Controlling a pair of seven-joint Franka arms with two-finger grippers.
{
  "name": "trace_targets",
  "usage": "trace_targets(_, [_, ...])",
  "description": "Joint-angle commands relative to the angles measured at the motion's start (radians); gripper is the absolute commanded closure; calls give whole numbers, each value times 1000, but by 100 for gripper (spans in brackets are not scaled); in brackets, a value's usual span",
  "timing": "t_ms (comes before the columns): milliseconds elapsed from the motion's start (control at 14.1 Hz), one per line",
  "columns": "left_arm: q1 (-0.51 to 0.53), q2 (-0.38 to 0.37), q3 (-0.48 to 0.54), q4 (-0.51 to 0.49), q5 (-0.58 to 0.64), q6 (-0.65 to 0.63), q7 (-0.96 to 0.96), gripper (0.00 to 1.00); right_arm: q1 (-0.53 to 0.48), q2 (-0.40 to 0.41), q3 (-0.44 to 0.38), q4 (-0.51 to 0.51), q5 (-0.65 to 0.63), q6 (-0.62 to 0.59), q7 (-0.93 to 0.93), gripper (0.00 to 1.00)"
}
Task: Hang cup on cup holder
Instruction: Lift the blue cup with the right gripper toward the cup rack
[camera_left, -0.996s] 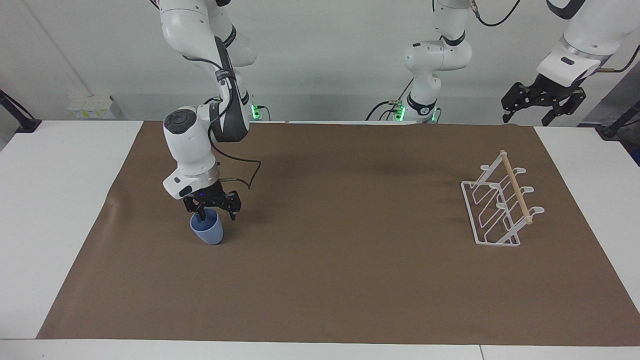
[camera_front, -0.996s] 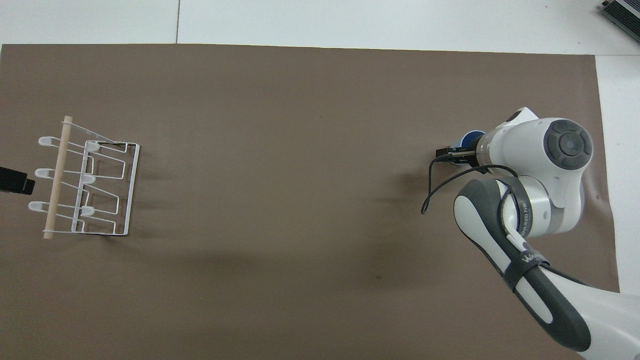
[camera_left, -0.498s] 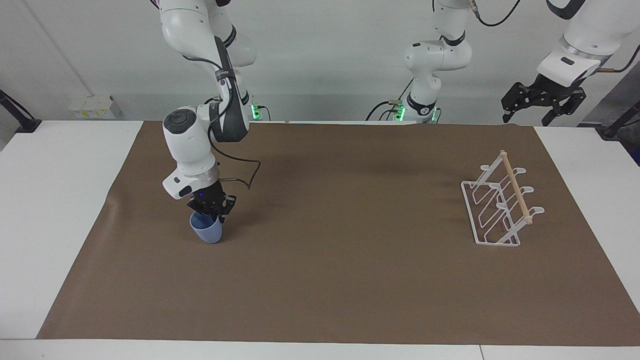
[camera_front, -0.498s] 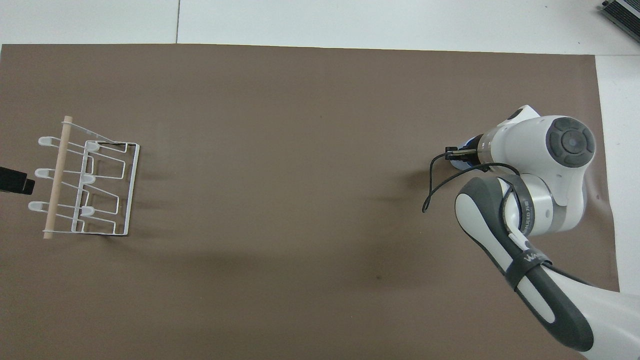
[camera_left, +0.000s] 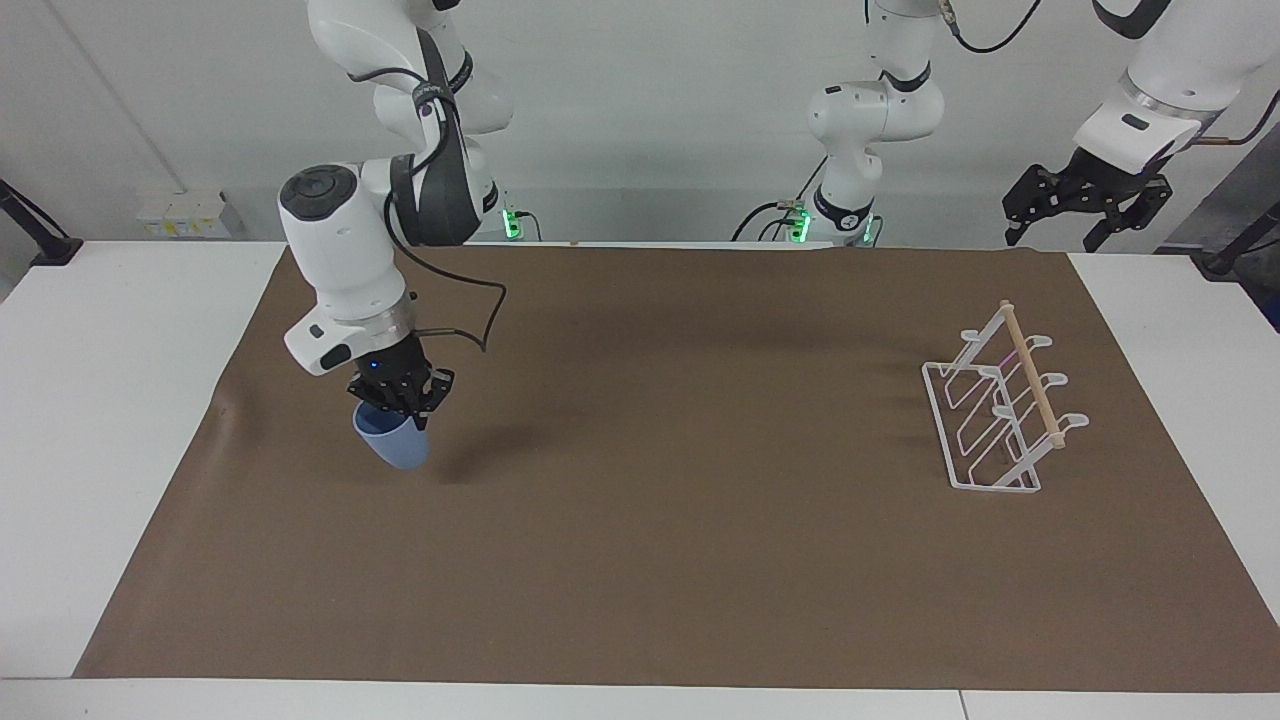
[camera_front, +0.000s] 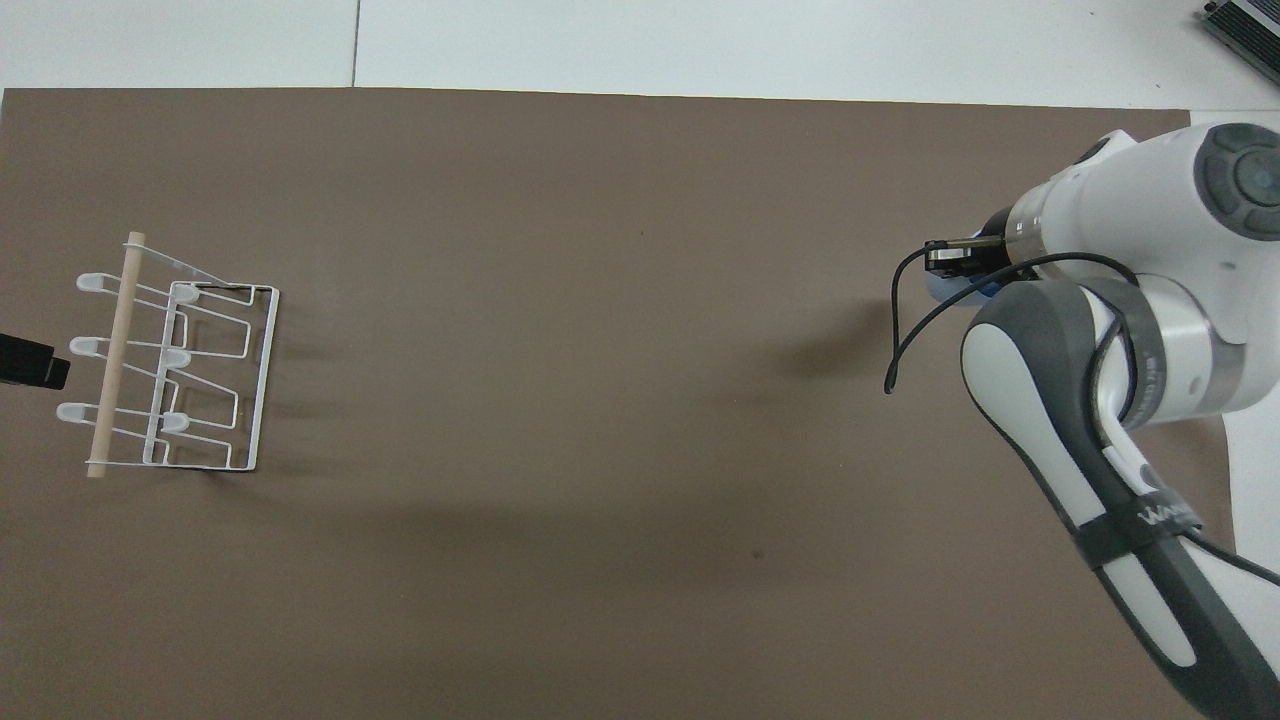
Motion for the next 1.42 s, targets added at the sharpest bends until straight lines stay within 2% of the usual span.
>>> trace_targets(0, [1,-15,-1,-10,20,-11,-9,0,-8,5,48,119,48,-108,-36,100])
trace_targets(142, [1,-15,-1,-10,21,-11,-5,0,-18,2,59,153,214,-161,-36,100])
trace_targets(284, [18,-15,2,-7,25,7,-2,0,-34,0,53,160,447,-203,-36,100])
trace_targets(498, [18,-15,-1,-11,14,43,17,0,-39,0,58,154,655,-240,-36,100])
trace_targets(569, [18,-15,-3,-14,-3,43,84,0,-33,2,59,148,724,-255,-36,100])
trace_targets(711, [21,-15,-1,-21,-63,92,341,0,4,2,61,142,825,-260,-12,100])
trace_targets(924, [13,-14,-9,-33,-99,133,523,0,74,2,61,144,966,-226,230,100])
trace_targets(1138, [-8,-14,-11,-30,-190,149,776,0,161,3,61,144,1077,-102,503,100])
trace_targets(1351, [-34,-15,-15,-31,-242,118,887,0,232,8,62,147,1166,42,756,100])
